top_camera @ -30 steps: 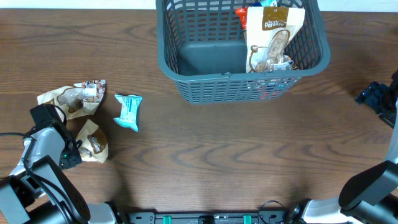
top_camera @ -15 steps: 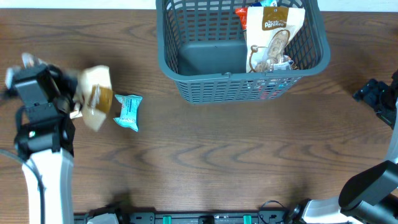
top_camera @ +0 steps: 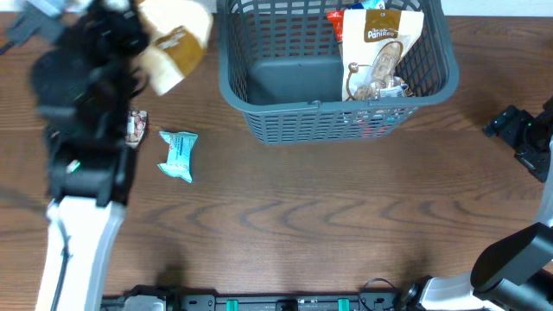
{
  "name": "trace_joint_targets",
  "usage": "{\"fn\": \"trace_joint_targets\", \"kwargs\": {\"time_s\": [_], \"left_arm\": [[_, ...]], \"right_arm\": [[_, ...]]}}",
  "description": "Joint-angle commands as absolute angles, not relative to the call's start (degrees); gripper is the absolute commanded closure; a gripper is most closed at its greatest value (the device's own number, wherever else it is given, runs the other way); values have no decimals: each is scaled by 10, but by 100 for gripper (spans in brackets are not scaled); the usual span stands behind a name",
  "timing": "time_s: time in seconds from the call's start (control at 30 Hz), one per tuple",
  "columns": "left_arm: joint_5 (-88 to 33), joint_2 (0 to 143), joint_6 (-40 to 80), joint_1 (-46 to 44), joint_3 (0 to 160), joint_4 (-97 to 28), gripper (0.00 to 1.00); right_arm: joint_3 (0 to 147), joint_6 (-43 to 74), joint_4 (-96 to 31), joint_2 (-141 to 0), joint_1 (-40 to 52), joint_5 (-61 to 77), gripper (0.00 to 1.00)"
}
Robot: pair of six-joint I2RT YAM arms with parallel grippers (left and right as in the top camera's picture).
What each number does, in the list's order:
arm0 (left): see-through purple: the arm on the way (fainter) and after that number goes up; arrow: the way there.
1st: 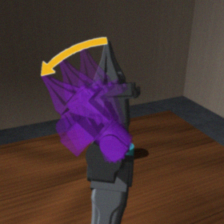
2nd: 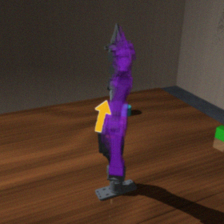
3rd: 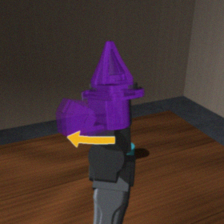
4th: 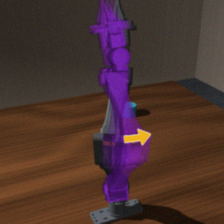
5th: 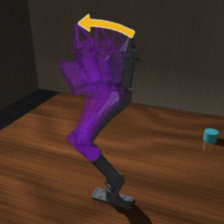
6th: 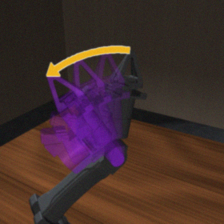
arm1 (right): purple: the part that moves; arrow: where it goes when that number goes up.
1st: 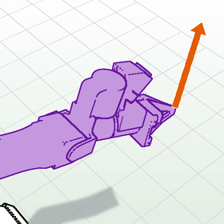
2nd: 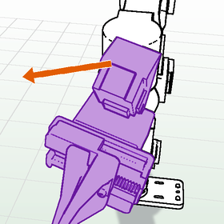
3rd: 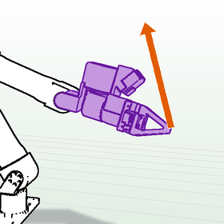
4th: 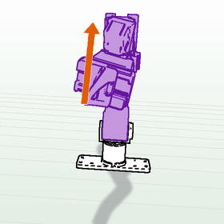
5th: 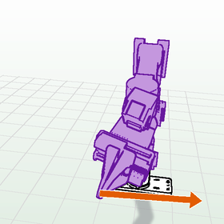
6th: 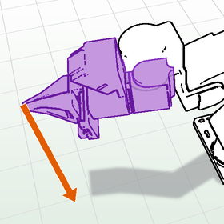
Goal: Pack container
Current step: 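Lift the rice package and carry it into the basket, then release the package in the basket and retract the left gripper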
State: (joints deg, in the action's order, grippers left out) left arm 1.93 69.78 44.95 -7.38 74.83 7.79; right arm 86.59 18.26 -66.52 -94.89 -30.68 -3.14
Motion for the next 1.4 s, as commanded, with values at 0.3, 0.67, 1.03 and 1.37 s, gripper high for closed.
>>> {"fn": "trace_joint_targets", "kwargs": {"time_s": [0.3,0.67,1.03,1.37], "left_arm": [[21,859,442,-209,781,146,94],[22,880,441,-261,783,111,94],[21,937,441,-261,783,94,65],[21,940,378,-261,792,97,37]], "right_arm": [[865,170,-690,-949,-311,-7,1],[865,166,-690,-949,-311,-11,1],[865,159,-692,-949,-311,-11,1],[865,151,-692,-949,-311,-11,1]]}}
